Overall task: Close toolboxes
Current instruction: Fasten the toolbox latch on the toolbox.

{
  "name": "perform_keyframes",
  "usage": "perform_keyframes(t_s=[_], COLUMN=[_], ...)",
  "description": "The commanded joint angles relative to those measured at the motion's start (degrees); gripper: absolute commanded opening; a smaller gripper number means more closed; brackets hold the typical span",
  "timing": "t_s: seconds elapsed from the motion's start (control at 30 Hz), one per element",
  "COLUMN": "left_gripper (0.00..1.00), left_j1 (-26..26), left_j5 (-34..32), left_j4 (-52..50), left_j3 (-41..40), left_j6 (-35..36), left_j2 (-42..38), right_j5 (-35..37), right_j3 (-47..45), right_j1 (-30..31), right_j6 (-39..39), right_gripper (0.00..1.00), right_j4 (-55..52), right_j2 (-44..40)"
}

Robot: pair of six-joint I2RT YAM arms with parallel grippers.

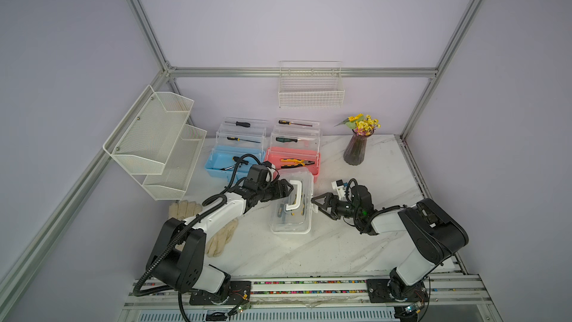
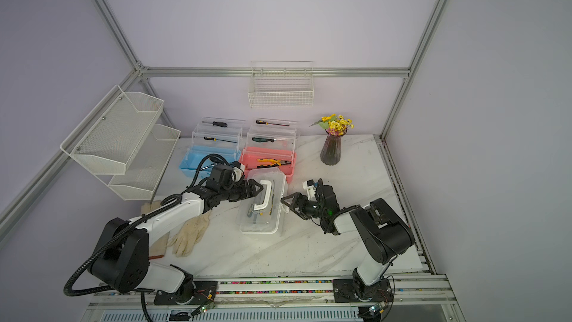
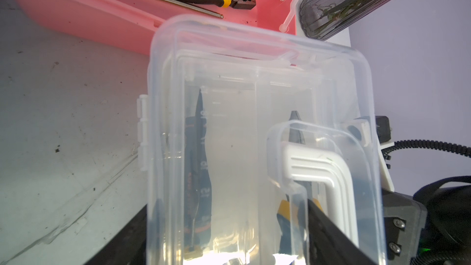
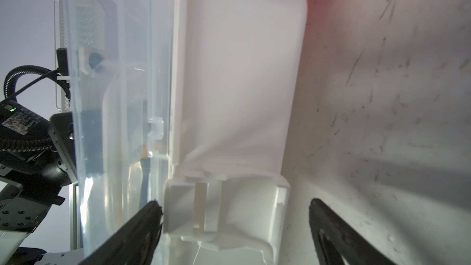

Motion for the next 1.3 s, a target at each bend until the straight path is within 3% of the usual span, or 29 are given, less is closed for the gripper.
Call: perform_keyframes(t_s=[0.0, 0.1, 0.23, 0.5, 1.07, 1.27], left_gripper=[0.79, 0.79, 0.78, 0.77, 0.79, 0.79], left_j1=[0.3, 0.3, 0.2, 0.0, -4.0, -5.4], left_j5=[0.0, 0.1, 0.0, -2.0, -5.1, -8.4], left_j4=[-5.9, -5.8, -5.9, -6.9, -6.3, -8.2], left_j3=[-3.7, -3.6, -3.4, -2.7, -0.6, 0.5], left_j6=[-2.1, -2.2, -2.3, -2.2, -5.5, -6.5], left_j2=[3.0, 2.9, 3.0, 3.2, 4.9, 4.5], right_j5=[-1.0, -2.0, -1.6, 5.4, 3.2, 6.1], right_j3=[-0.5, -1.1, -1.3, 3.3, 3.4, 5.4], right_j1=[0.9, 1.3, 1.4, 1.4, 2.7, 2.7], right_j6=[3.8, 6.3, 5.3, -9.0, -2.0, -7.4], right_gripper=[0.93, 0.92, 0.91, 0.89, 0.89, 0.89], right_j4=[8.6, 11.8, 8.3, -20.5, -9.5, -20.7], right_j2=[0.7, 0.1, -3.5, -15.6, -10.3, -15.8])
